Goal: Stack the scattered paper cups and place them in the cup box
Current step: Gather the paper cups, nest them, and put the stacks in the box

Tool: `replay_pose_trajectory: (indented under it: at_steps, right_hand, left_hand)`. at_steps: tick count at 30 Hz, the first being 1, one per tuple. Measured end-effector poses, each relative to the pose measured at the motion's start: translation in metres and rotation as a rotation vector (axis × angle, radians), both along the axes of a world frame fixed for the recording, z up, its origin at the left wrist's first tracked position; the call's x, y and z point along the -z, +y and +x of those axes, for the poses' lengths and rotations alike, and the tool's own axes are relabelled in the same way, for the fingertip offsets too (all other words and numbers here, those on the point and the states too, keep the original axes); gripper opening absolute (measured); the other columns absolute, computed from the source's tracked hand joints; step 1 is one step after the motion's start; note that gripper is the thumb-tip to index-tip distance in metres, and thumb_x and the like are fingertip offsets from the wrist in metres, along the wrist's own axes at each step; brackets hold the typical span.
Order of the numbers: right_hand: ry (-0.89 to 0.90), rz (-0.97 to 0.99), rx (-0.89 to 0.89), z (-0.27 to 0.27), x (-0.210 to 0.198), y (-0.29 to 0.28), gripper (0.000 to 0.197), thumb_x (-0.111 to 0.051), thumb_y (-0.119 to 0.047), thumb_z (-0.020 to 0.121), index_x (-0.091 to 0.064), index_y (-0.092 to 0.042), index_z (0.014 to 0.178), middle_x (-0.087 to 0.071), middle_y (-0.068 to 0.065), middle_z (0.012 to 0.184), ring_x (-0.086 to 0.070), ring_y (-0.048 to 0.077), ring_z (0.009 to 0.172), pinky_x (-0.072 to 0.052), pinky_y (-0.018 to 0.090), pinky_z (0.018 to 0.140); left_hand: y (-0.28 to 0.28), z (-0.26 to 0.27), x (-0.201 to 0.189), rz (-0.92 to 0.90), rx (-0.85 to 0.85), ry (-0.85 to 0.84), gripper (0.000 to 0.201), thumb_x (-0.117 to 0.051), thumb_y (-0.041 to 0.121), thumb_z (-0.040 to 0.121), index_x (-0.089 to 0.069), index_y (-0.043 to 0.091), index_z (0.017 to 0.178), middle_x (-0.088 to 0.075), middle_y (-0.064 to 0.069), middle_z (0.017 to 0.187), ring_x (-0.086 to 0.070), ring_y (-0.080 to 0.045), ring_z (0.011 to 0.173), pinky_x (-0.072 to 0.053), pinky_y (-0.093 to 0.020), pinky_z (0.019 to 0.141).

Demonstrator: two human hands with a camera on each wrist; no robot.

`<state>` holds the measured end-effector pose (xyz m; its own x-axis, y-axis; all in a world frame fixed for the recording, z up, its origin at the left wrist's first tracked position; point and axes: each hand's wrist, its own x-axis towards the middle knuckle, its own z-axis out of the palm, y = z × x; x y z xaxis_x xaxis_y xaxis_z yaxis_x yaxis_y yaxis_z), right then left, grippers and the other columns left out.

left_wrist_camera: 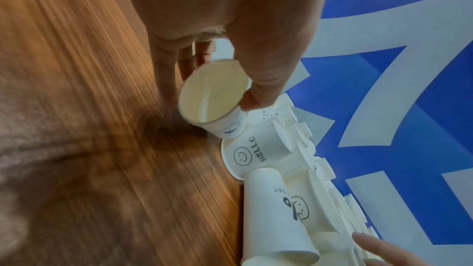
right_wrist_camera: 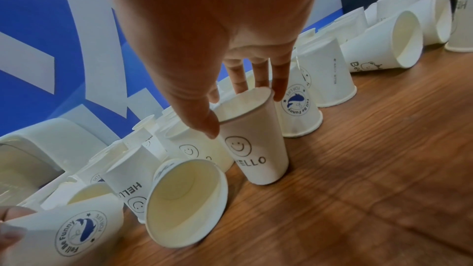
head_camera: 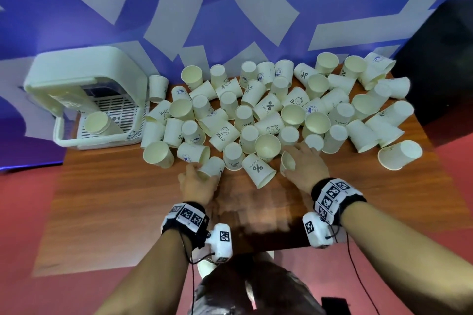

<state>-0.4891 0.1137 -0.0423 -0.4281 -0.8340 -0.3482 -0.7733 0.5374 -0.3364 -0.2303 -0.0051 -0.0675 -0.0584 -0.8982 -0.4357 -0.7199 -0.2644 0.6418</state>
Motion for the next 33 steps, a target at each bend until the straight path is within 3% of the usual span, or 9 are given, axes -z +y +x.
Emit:
replay_pose_trajectory:
  at_steps: [7,12,16,19,22,28,33]
  right_hand:
    - [-0.073,-0.05,0.064,-0.002,-0.032,-0.001,0.068,-0.066,-0.038,0.082,-0.039,-0.029,0.143,-0.043,0.007,0.131,-0.048,0.028,0.12,-0.047,0.043,0.094]
    - [-0.056,-0.193,0.079,-0.001,-0.078,-0.018,0.065,-0.063,-0.041,0.084,-0.04,-0.034,0.145,-0.045,0.004,0.131,-0.054,0.026,0.114,-0.05,0.039,0.088]
    - [-0.077,-0.269,0.058,0.008,-0.11,-0.038,0.066,-0.062,-0.039,0.082,-0.04,-0.035,0.144,-0.043,0.004,0.134,-0.056,0.028,0.112,-0.05,0.041,0.089]
    - [-0.075,-0.333,0.03,0.018,-0.126,-0.054,0.065,-0.063,-0.039,0.082,-0.041,-0.036,0.144,-0.043,0.004,0.134,-0.056,0.026,0.112,-0.05,0.038,0.087]
    - [-0.092,-0.375,0.009,0.028,-0.135,-0.068,0.063,-0.063,-0.037,0.083,-0.043,-0.036,0.142,-0.044,0.005,0.133,-0.055,0.027,0.114,-0.049,0.04,0.09]
    - [-0.155,-0.384,-0.045,0.047,-0.132,-0.088,0.061,-0.063,-0.036,0.083,-0.043,-0.037,0.141,-0.044,0.004,0.131,-0.056,0.025,0.108,-0.048,0.038,0.09]
    - [-0.25,-0.394,-0.118,0.073,-0.129,-0.109,0.057,-0.064,-0.032,0.085,-0.046,-0.034,0.139,-0.042,0.005,0.13,-0.053,0.024,0.113,-0.042,0.032,0.097]
  left_hand:
    - [-0.006,0.0,-0.023,-0.027,0.022,-0.01,0.056,-0.073,0.027,0.073,-0.05,0.02,0.124,-0.042,-0.015,0.123,-0.048,-0.036,0.111,-0.042,-0.041,0.103]
    - [-0.019,0.006,-0.06,-0.15,0.017,0.041,0.053,-0.076,0.027,0.069,-0.053,0.02,0.116,-0.05,-0.015,0.114,-0.051,-0.034,0.107,-0.045,-0.043,0.098]
    - [-0.031,0.017,-0.093,-0.164,-0.023,0.14,0.06,-0.068,0.04,0.056,-0.05,0.029,0.113,-0.056,-0.01,0.11,-0.057,-0.028,0.099,-0.052,-0.042,0.089]
    - [-0.039,0.026,-0.112,-0.203,-0.031,0.166,0.064,-0.07,0.036,0.059,-0.05,0.021,0.118,-0.058,-0.009,0.11,-0.056,-0.027,0.101,-0.051,-0.04,0.087]
    - [-0.045,0.036,-0.122,-0.217,-0.053,0.177,0.055,-0.075,0.027,0.067,-0.049,0.021,0.116,-0.059,-0.008,0.11,-0.058,-0.027,0.103,-0.051,-0.041,0.089]
    - [-0.049,0.058,-0.131,-0.216,-0.096,0.181,0.058,-0.07,0.036,0.06,-0.052,0.026,0.114,-0.06,-0.007,0.113,-0.059,-0.027,0.103,-0.051,-0.044,0.092]
    - [-0.048,0.081,-0.136,-0.222,-0.121,0.156,0.056,-0.073,0.028,0.075,-0.051,0.023,0.126,-0.06,-0.004,0.112,-0.058,-0.025,0.103,-0.05,-0.04,0.091]
